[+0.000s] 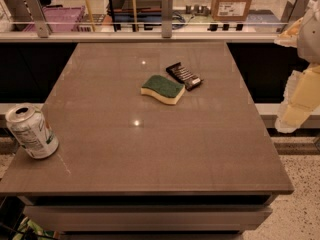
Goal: Move sponge near 7up can
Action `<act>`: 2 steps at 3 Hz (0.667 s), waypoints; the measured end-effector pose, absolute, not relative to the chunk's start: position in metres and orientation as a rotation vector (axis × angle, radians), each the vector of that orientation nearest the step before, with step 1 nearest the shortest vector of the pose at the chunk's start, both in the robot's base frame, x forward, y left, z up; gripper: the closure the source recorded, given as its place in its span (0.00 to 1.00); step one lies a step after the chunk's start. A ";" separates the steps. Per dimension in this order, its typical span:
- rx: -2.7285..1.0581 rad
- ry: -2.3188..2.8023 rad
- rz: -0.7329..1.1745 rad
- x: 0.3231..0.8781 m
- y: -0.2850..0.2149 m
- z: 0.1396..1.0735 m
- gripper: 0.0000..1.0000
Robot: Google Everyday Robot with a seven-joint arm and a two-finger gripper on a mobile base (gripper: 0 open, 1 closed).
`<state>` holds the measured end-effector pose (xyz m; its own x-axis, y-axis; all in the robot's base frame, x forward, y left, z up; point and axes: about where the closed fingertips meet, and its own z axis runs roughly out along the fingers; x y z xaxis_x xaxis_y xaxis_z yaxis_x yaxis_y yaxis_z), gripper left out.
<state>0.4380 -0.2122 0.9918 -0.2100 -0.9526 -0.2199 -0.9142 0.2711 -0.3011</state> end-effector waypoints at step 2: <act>-1.667 2.160 -0.136 0.452 -0.207 0.994 0.00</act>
Offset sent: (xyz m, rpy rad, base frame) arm 0.0347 0.0101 0.0004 0.0806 -0.0547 -0.0008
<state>0.4516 -0.2075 0.9939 -0.2034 -0.9449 -0.2564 -0.9052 0.2813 -0.3186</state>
